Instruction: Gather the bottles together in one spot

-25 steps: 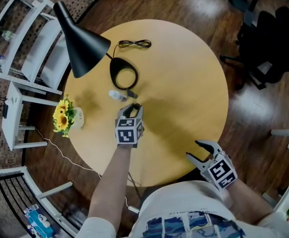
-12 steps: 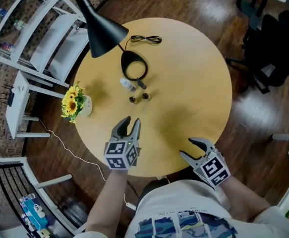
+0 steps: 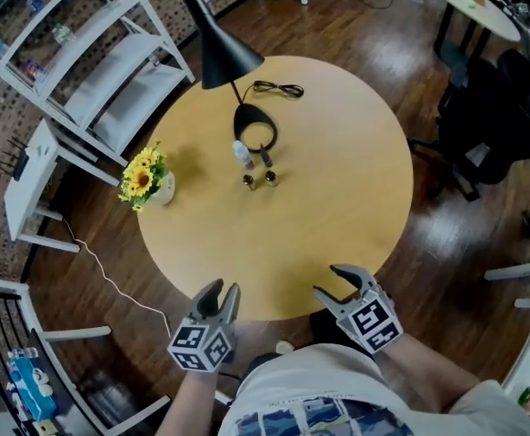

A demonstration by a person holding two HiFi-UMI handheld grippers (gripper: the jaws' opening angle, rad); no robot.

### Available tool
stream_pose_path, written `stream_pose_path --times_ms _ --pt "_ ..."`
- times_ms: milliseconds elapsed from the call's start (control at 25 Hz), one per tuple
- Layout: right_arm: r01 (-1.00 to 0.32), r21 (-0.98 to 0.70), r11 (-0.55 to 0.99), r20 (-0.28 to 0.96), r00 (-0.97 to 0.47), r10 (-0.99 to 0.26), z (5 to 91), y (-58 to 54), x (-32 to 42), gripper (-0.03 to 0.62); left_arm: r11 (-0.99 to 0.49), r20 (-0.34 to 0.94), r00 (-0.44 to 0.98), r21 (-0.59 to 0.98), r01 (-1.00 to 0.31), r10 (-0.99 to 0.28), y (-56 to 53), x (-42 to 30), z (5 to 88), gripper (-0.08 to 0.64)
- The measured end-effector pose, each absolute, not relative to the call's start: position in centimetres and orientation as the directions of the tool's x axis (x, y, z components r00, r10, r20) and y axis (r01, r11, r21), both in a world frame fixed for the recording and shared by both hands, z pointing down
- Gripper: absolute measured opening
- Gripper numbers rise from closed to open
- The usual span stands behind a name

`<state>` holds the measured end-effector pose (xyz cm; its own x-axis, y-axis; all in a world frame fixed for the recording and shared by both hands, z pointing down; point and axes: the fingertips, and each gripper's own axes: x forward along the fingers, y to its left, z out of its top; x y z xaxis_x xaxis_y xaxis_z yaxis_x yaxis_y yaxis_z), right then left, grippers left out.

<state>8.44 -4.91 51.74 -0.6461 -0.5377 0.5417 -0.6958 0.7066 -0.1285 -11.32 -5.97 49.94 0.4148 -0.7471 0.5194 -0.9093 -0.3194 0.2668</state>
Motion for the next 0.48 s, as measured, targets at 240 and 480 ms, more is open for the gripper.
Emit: stream_pose_path --times_ms 240,480 --pt "-0.764 -0.104 0.637 0.499 -0.594 -0.631 48.3 3.2 6.5 0.239 -0.397 0.462 0.463 0.239 -0.886 -0.756 2.8 -13.9 46.4 0.141" --pt "-0.807 -0.073 0.586 0.510 -0.535 -0.674 45.2 13.7 5.3 0.239 -0.421 0.426 0.503 0.278 -0.864 -0.752 11.9 -15.3 45.4 0.141"
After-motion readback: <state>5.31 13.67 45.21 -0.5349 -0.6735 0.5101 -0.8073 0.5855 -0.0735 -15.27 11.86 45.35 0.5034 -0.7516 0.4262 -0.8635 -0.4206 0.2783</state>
